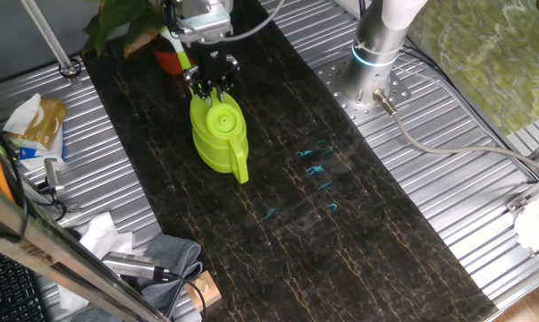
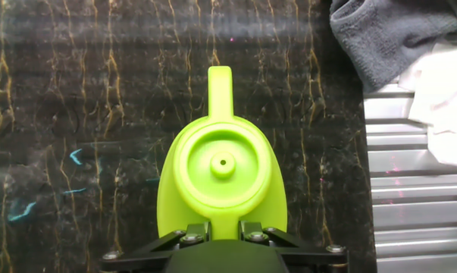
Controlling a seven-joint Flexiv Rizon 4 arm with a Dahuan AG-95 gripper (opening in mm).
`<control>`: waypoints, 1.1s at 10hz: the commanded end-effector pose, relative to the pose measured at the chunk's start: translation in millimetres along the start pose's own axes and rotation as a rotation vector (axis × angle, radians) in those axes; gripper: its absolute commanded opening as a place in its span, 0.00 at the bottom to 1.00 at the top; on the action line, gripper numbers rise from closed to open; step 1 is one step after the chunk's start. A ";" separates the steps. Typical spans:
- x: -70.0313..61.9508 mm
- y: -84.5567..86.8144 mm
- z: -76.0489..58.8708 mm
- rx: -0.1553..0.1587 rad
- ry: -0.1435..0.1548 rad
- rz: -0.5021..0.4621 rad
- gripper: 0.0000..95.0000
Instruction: Water the plant
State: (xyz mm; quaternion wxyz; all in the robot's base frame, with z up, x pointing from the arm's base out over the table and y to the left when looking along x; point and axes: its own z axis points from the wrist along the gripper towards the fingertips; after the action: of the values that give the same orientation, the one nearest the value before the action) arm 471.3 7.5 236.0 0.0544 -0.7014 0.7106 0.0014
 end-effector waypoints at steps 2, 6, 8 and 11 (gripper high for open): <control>0.0 -0.5 -1.0 0.004 -0.037 0.008 0.00; -0.7 -0.8 -2.2 0.011 -0.098 0.021 0.00; -3.8 -2.5 -8.1 0.021 -0.125 0.035 0.00; -10.2 -5.3 -18.5 0.024 -0.108 0.044 0.00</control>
State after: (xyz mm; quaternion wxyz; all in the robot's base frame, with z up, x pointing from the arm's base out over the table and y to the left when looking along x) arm 474.1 16.1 256.8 0.1011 -0.6832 0.7226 0.0298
